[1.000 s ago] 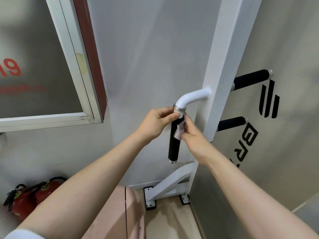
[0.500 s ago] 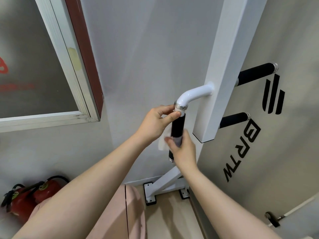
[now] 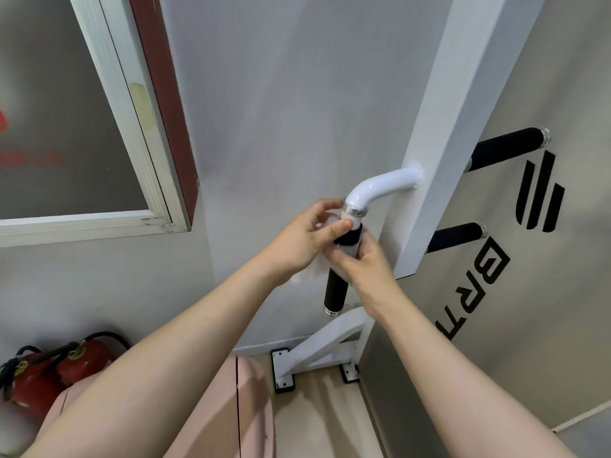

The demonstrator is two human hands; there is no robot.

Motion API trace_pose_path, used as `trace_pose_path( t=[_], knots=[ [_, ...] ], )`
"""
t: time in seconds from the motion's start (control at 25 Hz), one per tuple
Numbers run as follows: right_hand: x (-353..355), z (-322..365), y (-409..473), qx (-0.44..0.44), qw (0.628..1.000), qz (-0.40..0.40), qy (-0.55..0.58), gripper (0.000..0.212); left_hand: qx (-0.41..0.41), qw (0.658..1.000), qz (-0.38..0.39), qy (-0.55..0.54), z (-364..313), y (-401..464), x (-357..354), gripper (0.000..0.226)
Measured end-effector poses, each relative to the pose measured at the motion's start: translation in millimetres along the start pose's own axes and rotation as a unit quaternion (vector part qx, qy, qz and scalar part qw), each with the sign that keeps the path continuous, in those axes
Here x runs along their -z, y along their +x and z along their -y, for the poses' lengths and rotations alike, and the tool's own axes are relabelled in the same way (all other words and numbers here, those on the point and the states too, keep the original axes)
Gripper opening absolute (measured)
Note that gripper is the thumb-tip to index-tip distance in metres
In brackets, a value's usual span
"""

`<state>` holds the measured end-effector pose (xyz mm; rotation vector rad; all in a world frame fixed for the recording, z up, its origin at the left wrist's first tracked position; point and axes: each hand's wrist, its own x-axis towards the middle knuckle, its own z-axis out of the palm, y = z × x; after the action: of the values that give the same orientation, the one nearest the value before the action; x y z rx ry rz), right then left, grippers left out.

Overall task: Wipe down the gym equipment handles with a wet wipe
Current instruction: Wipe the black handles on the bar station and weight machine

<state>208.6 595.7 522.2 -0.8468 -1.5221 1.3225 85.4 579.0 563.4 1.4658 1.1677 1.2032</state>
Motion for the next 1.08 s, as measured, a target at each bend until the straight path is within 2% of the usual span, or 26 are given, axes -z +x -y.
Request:
trace_pose_path(
  t=[0.08,0.16,0.28,0.36,0.44,0.48,0.56,0.68,0.72,0.76,0.8,0.88,0.92,1.0,1.04,1.08],
  knots=[
    [2,-22,-11,-0.090,0.992,0.046,-0.079,0.015,0.019,0.999,-0.002,0.031,1,-1,0,0.020],
    [4,-25,-10,-0.088,0.990,0.036,-0.105,0.013,0.013,0.998,-0.031,0.045,3,1,2,0.019],
    [-1,-11,-8,0.041,0.996,-0.039,-0.062,0.029,0.025,0.997,-0.046,0.051,3,4,6,0.029],
    [-11,-16,-20,0.139,0.968,-0.127,-0.167,0.044,0.047,0.996,-0.037,0.069,-1,7,10,0.036],
    [-14,-40,-29,0.213,0.903,-0.177,-0.329,0.056,0.064,0.995,-0.015,0.072,-6,8,12,0.028],
    [-9,-53,-30,0.260,0.853,-0.163,-0.422,0.057,0.073,0.995,-0.003,0.066,-9,7,12,0.022],
    [4,-72,-27,0.343,0.738,-0.053,-0.579,0.051,0.083,0.995,0.008,0.058,-12,4,10,0.011],
    [25,-79,-23,0.411,0.563,0.143,-0.703,0.046,0.077,0.995,0.003,0.061,-11,2,10,0.008],
    [29,-68,-18,0.429,0.510,0.176,-0.725,0.042,0.073,0.995,-0.001,0.066,-12,1,10,0.009],
    [33,-58,-9,0.438,0.485,0.188,-0.733,0.039,0.068,0.995,-0.006,0.070,-12,1,10,0.011],
    [34,-46,0,0.445,0.486,0.171,-0.732,0.036,0.062,0.996,-0.012,0.070,-11,1,9,0.013],
    [33,-31,14,0.404,0.505,0.134,-0.751,0.035,0.056,0.996,-0.027,0.058,-11,1,7,0.016],
    [31,-34,14,0.388,0.499,0.149,-0.761,0.035,0.057,0.996,-0.031,0.058,-10,1,6,0.016],
    [31,-59,-3,0.331,0.460,0.301,-0.767,0.034,0.063,0.995,-0.029,0.077,-12,0,7,0.015],
    [37,-68,-15,0.252,0.477,0.381,-0.751,0.031,0.060,0.994,-0.029,0.085,-11,-1,7,0.014],
    [47,-66,-27,0.165,0.562,0.389,-0.711,0.028,0.053,0.994,-0.035,0.090,-9,-1,7,0.014]
  ],
)
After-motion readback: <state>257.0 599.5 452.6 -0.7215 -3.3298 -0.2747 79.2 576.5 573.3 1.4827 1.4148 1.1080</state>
